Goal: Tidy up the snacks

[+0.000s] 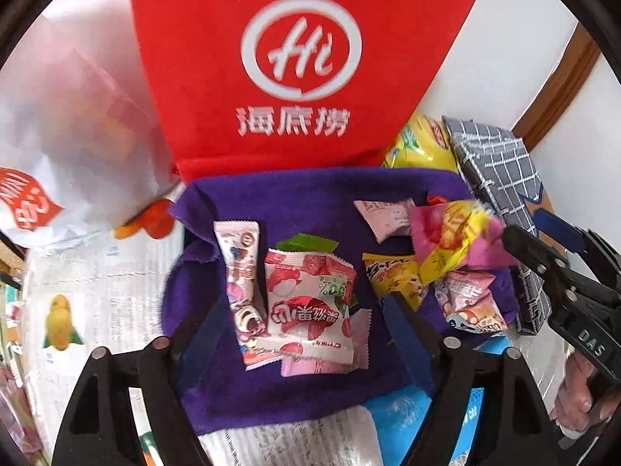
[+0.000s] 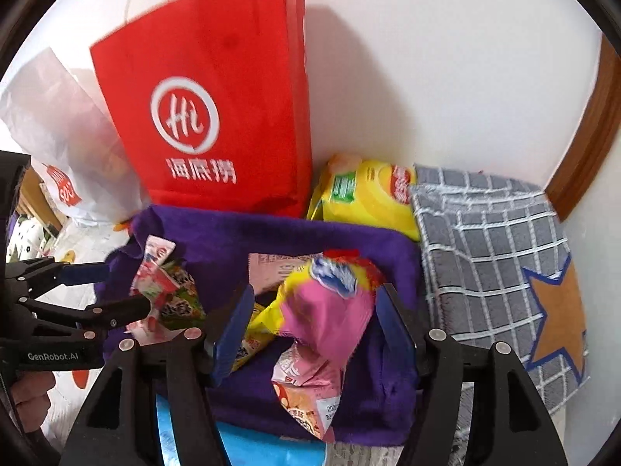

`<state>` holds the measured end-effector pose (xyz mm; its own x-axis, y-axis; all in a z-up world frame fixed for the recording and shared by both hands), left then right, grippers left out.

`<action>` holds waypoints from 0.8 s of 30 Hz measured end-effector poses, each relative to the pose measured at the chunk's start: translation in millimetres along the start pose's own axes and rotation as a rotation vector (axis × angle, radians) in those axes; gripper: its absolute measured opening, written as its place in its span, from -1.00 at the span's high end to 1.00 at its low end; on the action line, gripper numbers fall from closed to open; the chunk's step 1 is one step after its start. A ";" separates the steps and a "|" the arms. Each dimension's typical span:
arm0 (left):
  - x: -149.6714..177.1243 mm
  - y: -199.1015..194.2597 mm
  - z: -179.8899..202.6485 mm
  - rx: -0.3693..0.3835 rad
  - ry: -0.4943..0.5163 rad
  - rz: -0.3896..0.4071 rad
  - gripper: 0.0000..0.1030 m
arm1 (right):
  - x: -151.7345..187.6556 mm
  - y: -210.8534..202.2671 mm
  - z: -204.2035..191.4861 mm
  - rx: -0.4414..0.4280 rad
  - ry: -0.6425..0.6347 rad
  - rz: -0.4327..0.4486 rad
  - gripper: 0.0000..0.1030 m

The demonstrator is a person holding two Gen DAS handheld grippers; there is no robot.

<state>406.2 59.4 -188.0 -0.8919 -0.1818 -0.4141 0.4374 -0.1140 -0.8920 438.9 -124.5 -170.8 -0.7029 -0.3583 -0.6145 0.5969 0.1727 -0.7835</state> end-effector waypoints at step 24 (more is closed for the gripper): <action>146.0 -200.0 27.5 0.006 0.010 0.343 -0.76 | 114.4 -226.9 -27.7 0.101 0.097 0.177 -0.61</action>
<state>191.6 28.8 -65.0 -0.6937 -0.2012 -0.6916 0.7128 -0.0537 -0.6993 212.3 -179.2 -65.9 -0.6146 -0.2393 -0.7517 0.7466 0.1310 -0.6522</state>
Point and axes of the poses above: each gripper's, at about its wrist camera, not at the fingertips, and y roughly the way its jaws point, z to its right, x to its underside, the point moved 6 cm from there along y, roughly the way its jaws point, and after that the axes turned 7 degrees about -y, right-handed, at the moved point
